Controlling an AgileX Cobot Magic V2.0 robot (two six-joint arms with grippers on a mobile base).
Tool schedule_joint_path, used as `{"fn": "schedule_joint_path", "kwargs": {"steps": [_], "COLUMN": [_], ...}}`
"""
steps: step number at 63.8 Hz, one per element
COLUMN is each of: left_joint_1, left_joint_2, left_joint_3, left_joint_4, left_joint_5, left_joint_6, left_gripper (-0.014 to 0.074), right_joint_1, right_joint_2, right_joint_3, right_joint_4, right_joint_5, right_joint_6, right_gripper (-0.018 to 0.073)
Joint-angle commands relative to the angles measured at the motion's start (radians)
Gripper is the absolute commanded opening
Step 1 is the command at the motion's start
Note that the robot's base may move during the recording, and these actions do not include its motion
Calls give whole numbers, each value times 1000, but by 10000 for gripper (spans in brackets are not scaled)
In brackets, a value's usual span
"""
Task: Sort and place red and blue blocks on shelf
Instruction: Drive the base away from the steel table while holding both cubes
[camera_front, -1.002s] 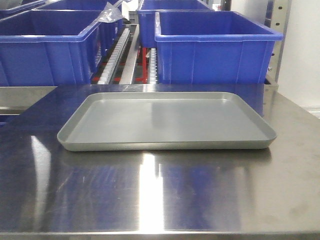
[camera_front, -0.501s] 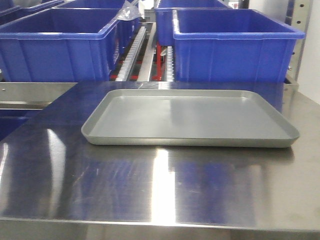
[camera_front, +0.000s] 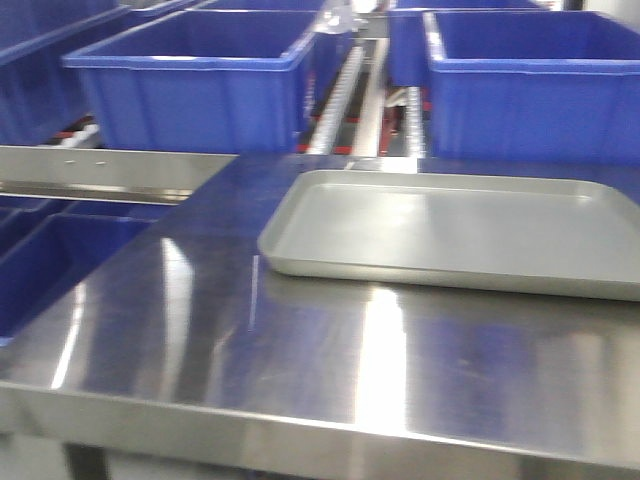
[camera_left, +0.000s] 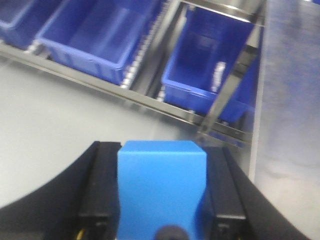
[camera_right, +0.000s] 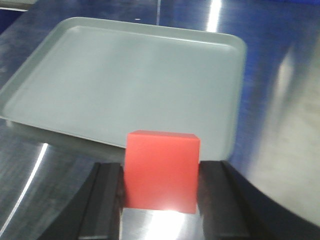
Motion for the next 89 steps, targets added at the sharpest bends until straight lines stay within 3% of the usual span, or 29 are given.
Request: {"fn": "schedule_joint_path", "kwargs": {"steps": [1,89], "left_joint_1": [0,0], "left_joint_2": [1,1], "left_joint_3": [-29,-29], "left_joint_4": [13,13], "left_joint_5": [-75,-75], "left_joint_6": [-10,-10], "left_gripper": [125,125], "right_joint_1": [-5,-5], "right_joint_2": [0,0], "right_joint_3": [-28,-28], "right_joint_4": [-10,-10], "right_joint_5": [-68,-68], "right_joint_6": [0,0], "right_gripper": [50,50]}}
